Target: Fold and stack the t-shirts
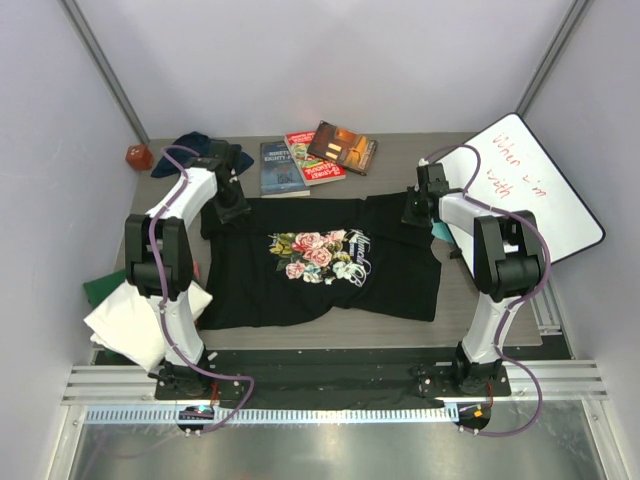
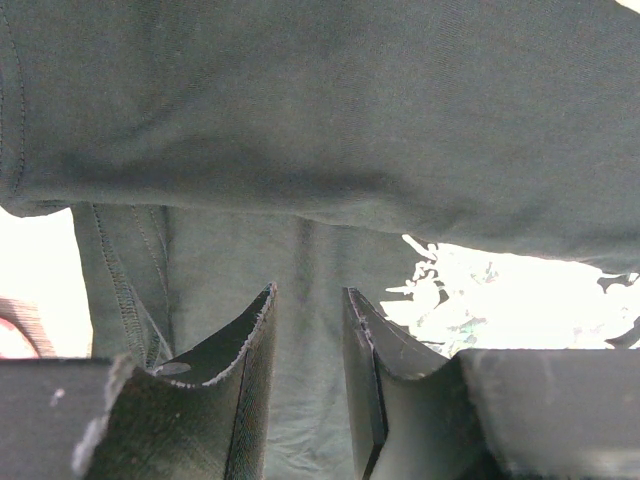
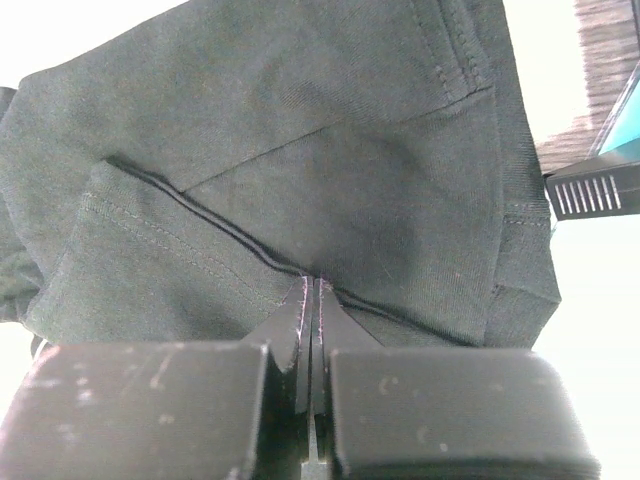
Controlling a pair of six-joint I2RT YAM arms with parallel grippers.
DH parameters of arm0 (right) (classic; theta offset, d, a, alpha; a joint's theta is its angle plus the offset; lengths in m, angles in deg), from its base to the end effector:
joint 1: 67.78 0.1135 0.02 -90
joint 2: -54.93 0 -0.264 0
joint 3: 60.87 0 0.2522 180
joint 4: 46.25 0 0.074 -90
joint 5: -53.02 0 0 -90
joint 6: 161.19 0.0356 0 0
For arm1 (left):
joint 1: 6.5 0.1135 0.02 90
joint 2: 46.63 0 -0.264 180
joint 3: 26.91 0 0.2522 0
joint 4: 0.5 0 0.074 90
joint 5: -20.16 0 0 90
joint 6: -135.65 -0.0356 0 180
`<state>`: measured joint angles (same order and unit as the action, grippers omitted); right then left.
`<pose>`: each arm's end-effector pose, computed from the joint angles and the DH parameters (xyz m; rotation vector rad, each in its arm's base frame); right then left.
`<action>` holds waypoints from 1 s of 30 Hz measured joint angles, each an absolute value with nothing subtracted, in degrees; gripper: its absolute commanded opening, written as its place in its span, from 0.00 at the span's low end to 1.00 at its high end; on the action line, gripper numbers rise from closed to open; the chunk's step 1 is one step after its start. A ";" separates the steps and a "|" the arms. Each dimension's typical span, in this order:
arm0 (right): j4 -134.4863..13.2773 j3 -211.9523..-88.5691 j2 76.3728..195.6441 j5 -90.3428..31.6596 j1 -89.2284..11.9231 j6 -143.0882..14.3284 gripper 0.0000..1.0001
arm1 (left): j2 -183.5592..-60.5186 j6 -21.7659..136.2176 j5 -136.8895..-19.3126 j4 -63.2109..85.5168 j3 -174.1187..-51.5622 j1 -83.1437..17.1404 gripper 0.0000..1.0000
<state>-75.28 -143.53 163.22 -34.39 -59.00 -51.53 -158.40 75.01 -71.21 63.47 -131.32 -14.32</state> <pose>0.3888 0.0617 0.1657 0.2228 2.5330 0.2547 0.3993 -0.0557 0.2225 -0.5242 2.7859 -0.1807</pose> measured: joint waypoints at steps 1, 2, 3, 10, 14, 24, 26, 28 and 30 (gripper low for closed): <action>-75.36 -143.53 163.20 -34.28 -59.00 -51.53 0.01 | -158.40 75.01 -71.21 63.47 -131.32 -14.32 0.32; -75.47 -143.53 163.17 -34.22 -59.00 -51.51 0.01 | -158.40 75.01 -71.23 63.47 -131.32 -14.32 0.32; -75.52 -143.53 163.02 -34.11 -59.00 -51.51 0.01 | -158.40 75.01 -71.23 63.47 -131.32 -14.32 0.32; -76.08 -143.47 158.89 -33.10 -59.00 -51.18 0.01 | -158.40 75.01 -71.47 63.47 -131.32 -14.32 0.32; -76.06 -143.47 156.03 -32.25 -59.00 -50.83 0.01 | -158.40 75.01 -71.45 63.47 -131.32 -14.32 0.32; -77.37 -139.84 151.22 -29.15 -57.98 -49.85 0.01 | -158.40 75.03 -71.45 63.49 -131.32 -14.32 0.32; -78.71 -139.05 149.30 -29.34 -56.67 -49.89 0.01 | -158.40 75.01 -71.45 63.52 -131.32 -14.32 0.32; -79.76 -138.66 147.24 -29.39 -55.20 -49.89 0.01 | -158.40 75.01 -71.45 63.60 -131.34 -14.32 0.32; -80.54 -138.26 145.25 -29.37 -54.02 -49.89 0.01 | -158.40 75.01 -71.45 63.69 -131.37 -14.32 0.32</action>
<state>-80.54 -138.26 145.25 -29.37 -54.02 -49.89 -158.40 75.01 -71.45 63.69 -131.37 -14.32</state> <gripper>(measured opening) 0.018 0.321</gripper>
